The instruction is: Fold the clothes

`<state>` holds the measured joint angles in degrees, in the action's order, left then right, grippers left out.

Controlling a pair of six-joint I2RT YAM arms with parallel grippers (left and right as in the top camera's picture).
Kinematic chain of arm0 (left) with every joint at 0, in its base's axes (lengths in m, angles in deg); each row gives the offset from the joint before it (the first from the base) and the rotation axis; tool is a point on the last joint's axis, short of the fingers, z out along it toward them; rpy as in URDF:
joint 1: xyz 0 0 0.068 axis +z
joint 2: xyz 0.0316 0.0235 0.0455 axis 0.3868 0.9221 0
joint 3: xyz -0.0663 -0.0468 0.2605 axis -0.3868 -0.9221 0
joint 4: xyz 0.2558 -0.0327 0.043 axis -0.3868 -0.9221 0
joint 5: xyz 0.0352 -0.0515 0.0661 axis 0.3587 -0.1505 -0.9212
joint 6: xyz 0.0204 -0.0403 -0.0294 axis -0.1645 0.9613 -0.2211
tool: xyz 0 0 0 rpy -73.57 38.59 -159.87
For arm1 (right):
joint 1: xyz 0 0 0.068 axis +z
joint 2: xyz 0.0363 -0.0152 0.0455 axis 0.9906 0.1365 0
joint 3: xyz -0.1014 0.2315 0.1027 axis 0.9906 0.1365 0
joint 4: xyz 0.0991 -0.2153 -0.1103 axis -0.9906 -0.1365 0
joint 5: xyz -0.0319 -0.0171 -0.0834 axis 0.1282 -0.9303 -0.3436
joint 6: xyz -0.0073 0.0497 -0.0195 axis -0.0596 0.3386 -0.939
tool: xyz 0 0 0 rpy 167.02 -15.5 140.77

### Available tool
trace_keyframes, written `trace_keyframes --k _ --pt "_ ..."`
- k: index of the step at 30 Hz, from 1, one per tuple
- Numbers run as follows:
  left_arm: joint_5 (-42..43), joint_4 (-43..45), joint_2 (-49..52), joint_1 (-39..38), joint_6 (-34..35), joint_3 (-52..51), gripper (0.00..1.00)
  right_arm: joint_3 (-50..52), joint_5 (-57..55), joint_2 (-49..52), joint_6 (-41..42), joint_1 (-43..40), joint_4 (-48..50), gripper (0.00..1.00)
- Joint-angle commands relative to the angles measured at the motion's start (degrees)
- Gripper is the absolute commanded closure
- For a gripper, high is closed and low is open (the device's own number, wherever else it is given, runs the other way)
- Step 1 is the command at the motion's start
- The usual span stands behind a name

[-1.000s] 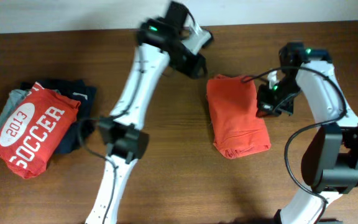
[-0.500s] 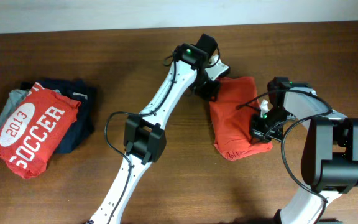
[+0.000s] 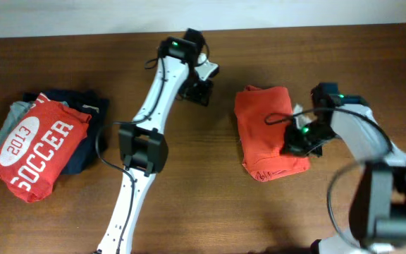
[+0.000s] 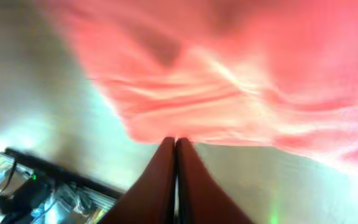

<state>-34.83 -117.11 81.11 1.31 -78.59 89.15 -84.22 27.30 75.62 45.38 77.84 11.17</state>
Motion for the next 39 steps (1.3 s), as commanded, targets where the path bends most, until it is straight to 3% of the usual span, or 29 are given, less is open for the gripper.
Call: trace_keyframes --k 1,6,14,20,26,29,38,39 --pt "11.4 -0.8 -5.5 -0.8 0.6 2.4 0.73 -0.5 7.4 -6.7 -4.7 -0.3 3.6 0.95" --pt "17.7 -1.1 -6.1 -3.5 0.7 1.9 0.68 -0.5 1.2 -8.0 5.4 -0.3 13.9 0.95" --pt "13.7 1.0 -6.1 -9.9 0.5 -2.5 0.68 -0.5 -2.2 0.3 12.3 -0.3 25.3 0.95" --pt "12.2 3.3 -6.1 -13.1 1.8 -11.6 0.69 -0.5 -1.4 6.8 18.4 -0.2 29.2 0.96" --pt "12.3 3.4 -6.1 -14.1 4.2 -23.2 0.71 -0.5 -1.8 11.7 23.0 -0.3 35.0 0.96" --pt "12.3 2.7 -6.1 -14.1 4.2 -27.4 0.76 -0.5 -2.3 13.6 25.6 -0.3 40.1 0.96" --pt "12.0 -0.6 -6.2 -13.9 3.5 -28.6 0.77 -0.6 -4.4 15.8 32.2 -0.4 54.3 0.95" --pt "11.7 -1.0 -6.2 -13.7 3.5 -28.5 0.77 -0.8 -3.5 15.7 32.2 -0.7 55.6 0.9"
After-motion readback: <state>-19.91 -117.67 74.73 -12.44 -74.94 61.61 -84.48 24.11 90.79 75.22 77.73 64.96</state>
